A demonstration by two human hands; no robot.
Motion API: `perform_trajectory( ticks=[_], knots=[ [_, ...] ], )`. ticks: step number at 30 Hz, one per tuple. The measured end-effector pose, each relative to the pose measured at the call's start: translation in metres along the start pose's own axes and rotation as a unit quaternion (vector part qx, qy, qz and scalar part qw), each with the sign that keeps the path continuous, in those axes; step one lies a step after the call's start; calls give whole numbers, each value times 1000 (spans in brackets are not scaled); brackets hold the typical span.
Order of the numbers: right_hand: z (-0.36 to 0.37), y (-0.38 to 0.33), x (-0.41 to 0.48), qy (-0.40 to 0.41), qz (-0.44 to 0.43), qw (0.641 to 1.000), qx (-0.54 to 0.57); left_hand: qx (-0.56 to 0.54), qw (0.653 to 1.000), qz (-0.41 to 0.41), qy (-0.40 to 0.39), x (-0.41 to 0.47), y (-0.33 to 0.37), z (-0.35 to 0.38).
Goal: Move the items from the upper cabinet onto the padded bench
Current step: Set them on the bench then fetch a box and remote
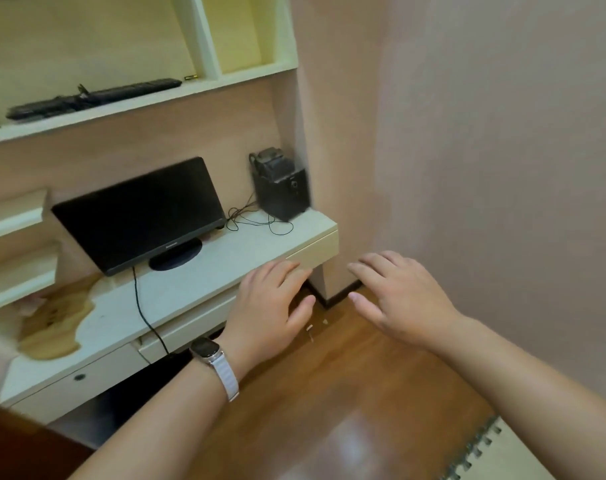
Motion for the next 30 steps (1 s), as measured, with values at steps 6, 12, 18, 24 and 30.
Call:
perform_trajectory(
  ticks=[6, 12, 18, 24, 30],
  knots=[
    [9, 79, 37, -23, -35, 999, 2, 37, 999, -25, 30, 61, 28, 21],
    [14, 107, 85, 4, -92, 995, 30, 77, 994, -67, 30, 91, 17, 19],
    [31, 111, 143, 30, -127, 991, 39, 89, 991, -92, 41, 121, -14, 14],
    [50, 106, 208, 35, -145, 988, 26, 86, 992, -68, 67, 164, -71, 21],
    [71, 92, 296, 21, -127, 992, -11, 57, 992, -57, 94, 217, -155, 23]
  ],
)
Point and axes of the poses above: each hand's wrist, its own x-axis towards the middle knuckle, its own z-axis out of the palm, y = z × x, the point moved 2 cm from there along x, towards the middle knuckle, and after that the axes turned 1 degree about -x, right-handed, at the moved point
